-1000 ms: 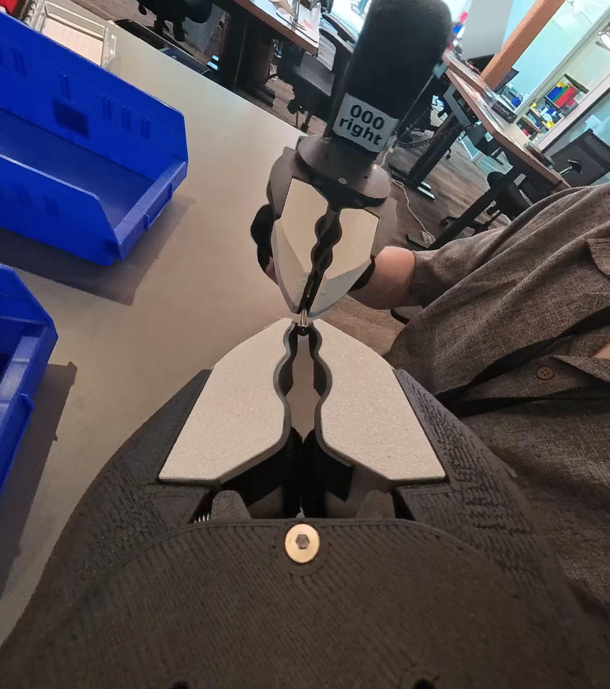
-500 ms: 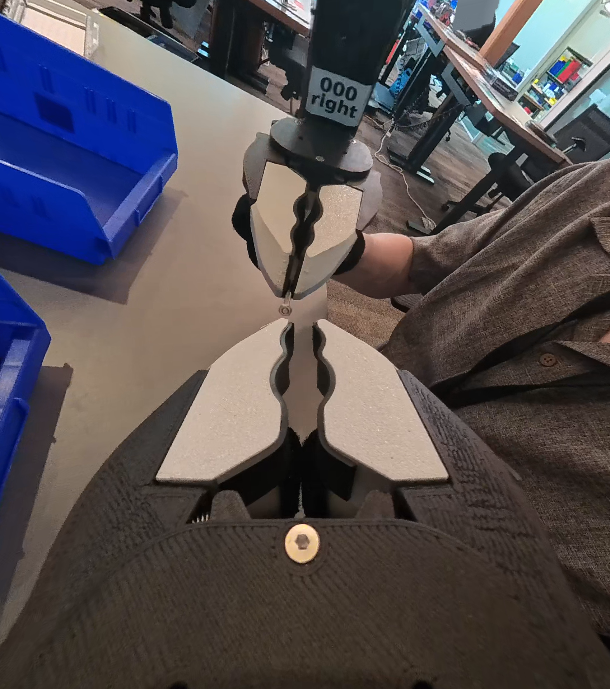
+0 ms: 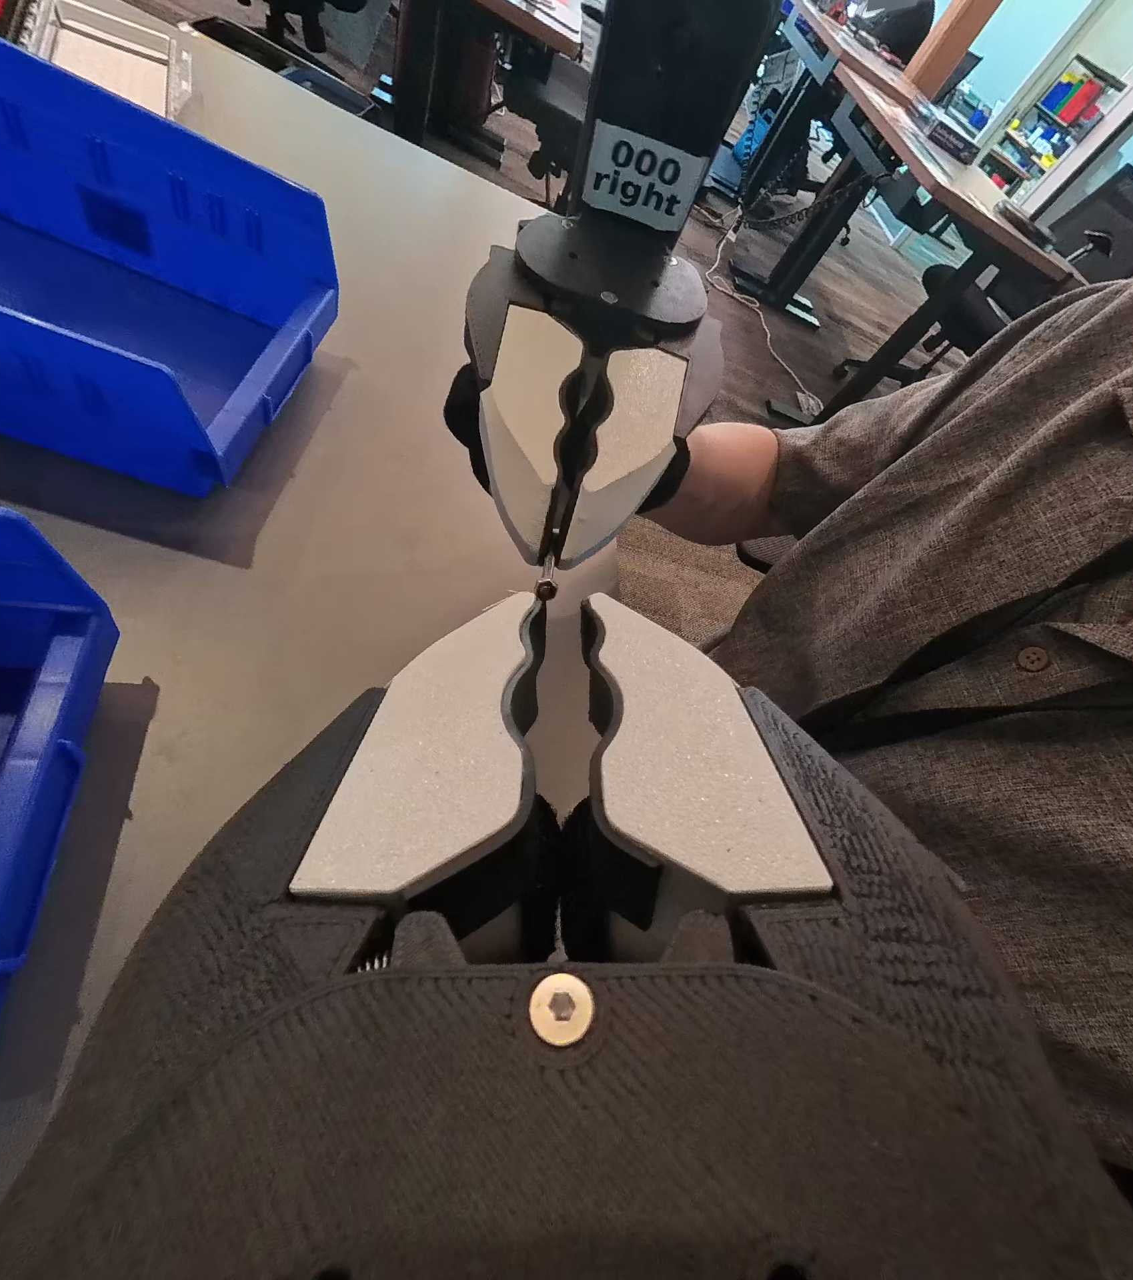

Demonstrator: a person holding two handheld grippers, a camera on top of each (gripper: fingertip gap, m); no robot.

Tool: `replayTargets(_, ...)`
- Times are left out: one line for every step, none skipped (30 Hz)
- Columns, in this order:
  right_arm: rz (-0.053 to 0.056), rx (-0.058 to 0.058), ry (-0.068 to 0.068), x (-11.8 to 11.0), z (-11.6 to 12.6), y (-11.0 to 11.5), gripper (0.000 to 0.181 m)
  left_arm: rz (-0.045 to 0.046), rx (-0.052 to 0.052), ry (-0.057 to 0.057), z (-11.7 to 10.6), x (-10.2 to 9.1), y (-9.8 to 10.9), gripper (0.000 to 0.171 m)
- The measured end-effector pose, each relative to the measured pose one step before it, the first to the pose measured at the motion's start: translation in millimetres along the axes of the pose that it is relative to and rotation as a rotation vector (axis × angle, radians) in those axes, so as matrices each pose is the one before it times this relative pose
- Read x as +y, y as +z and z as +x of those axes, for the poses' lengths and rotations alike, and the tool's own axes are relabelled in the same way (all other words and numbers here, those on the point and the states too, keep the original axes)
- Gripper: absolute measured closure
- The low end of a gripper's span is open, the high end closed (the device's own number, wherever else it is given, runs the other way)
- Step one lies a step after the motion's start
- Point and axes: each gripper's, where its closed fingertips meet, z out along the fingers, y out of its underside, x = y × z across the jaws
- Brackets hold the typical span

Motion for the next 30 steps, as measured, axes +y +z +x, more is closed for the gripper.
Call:
replayTargets(-0.0015,0.0009,-0.0029,-0.24,-0.23,-0.06,0.179,-0.00098,0.0013,0.0019,0.20,-0.13,0.12,0.162)
replayTargets(-0.0003,0.0003,-0.0004,-0.13,-0.08,-0.12,0.179,0.00107,0.0007,0.0011,0.18,-0.26,-0.01,0.162)
replayTargets(-0.0009,-0.0007,0.0000,0.04,-0.22,-0.15,0.179,-0.00049,0.0016,0.0015,0.30,-0.07,0.19,0.162)
replayTargets(-0.0015,-0.0005,0.0000,0.09,-0.08,-0.11,0.179,-0.00302,0.0000,0.0038,0.31,0.22,0.21,0.162)
replayTargets(-0.0005,0.0008,0.0002,0.07,0.16,-0.25,0.179,-0.00171,-0.0007,0.0050,0.31,-0.13,0.08,0.161)
replayTargets(-0.0006,-0.0011,0.0004,0.00,-0.31,-0.13,0.179,-0.00189,0.0003,0.0027,0.22,-0.21,0.15,0.161)
replayTargets(0.0001,-0.0006,0.0001,-0.09,-0.22,-0.08,0.179,0.00284,-0.0025,0.0020,-0.16,-0.78,0.08,0.159)
replayTargets(-0.0028,-0.0005,-0.0018,0.29,-0.37,0.27,0.179,0.00605,0.0021,0.0016,0.59,-1.29,0.13,0.157)
replayTargets(-0.0075,-0.0012,-0.0016,1.05,-0.63,0.78,0.179,0.00299,0.0019,0.0010,0.60,-1.03,0.20,0.154)
replayTargets(-0.0044,0.0026,-0.0043,0.80,-0.25,0.78,0.179,0.00193,-0.0005,0.0015,0.44,-0.78,0.33,0.153)
replayTargets(-0.0046,0.0061,-0.0054,0.74,0.30,0.44,0.179,-0.00044,0.0019,0.0019,0.80,-0.33,0.41,0.151)
replayTargets(-0.0018,0.0046,-0.0034,0.28,0.37,0.05,0.179,0.00010,-0.0024,0.0020,0.23,-0.21,0.30,0.150)
replayTargets(-0.0017,-0.0002,0.0014,0.47,0.21,-0.04,0.179,-0.00054,-0.0001,0.0004,0.62,-0.09,0.16,0.148)
replayTargets(0.0017,-0.0002,0.0029,0.10,0.49,-0.04,0.179,0.00002,-0.0006,-0.0006,0.51,-0.18,0.12,0.146)
replayTargets(-0.0004,0.0013,0.0028,0.57,0.74,-0.08,0.179,0.00142,0.0013,-0.0027,0.62,-0.25,0.22,0.143)
replayTargets(-0.0008,0.0002,0.0038,0.39,0.61,-0.04,0.179,0.00066,0.0028,-0.0040,0.67,-0.07,0.27,0.140)
replayTargets(0.0023,0.0013,0.0000,0.00,0.46,-0.15,0.179,0.00341,0.0021,-0.0033,0.52,-0.31,-0.04,0.138)
replayTargets(-0.0017,-0.0004,0.0009,0.26,0.05,0.27,0.179,0.00305,0.0042,-0.0063,0.48,-0.07,0.03,0.137)
replayTargets(-0.0017,-0.0002,0.0006,0.37,0.02,0.29,0.179,0.00528,0.0035,-0.0065,0.14,-0.39,-0.29,0.136)
replayTargets(-0.0025,0.0004,-0.0002,0.57,0.00,0.47,0.179,0.00748,0.0032,-0.0049,0.12,-0.59,-0.47,0.135)
replayTargets(-0.0055,-0.0017,0.0024,0.87,-0.19,0.72,0.179,0.00684,0.0017,-0.0038,-0.17,-0.75,-0.81,0.135)
replayTargets(-0.0008,-0.0012,-0.0005,0.38,-0.40,0.53,0.179,0.00577,-0.0041,-0.0017,-1.00,-0.79,-0.96,0.135)
replayTargets(-0.0023,-0.0034,0.0013,0.55,-0.70,0.51,0.179,0.00751,-0.0096,-0.0005,-1.79,-0.90,-1.13,0.134)
replayTargets(0.0033,-0.0037,0.0014,-0.46,-0.93,0.07,0.179,0.00496,-0.0108,-0.0025,-2.02,-0.55,-1.02,0.131)
replayTargets(0.0045,0.0001,-0.0006,-0.97,-0.22,-0.40,0.179,-0.00097,-0.0016,-0.0013,-0.87,0.52,-0.71,0.130)
replayTargets(0.0059,0.0005,-0.0013,-1.61,-0.23,-0.65,0.179,0.00019,-0.0013,-0.0018,-0.58,0.47,-0.34,0.130)
replayTargets(0.0095,0.0010,-0.0012,-2.63,0.02,-1.21,0.179,-0.00008,-0.0031,-0.0019,-0.61,0.90,0.03,0.129)
replayTargets(0.0080,0.0063,-0.0045,-2.46,1.03,-1.42,0.179,-0.00550,0.0031,0.0000,0.64,1.61,0.55,0.129)
replayTargets(0.0045,0.0061,-0.0034,-1.91,1.33,-1.29,0.179,-0.00627,-0.0004,0.0001,0.29,1.59,0.87,0.129)
replayTargets(0.0010,0.0017,0.0005,-0.98,0.98,-0.74,0.179,-0.00429,0.0032,0.0013,1.00,1.36,1.03,0.129)
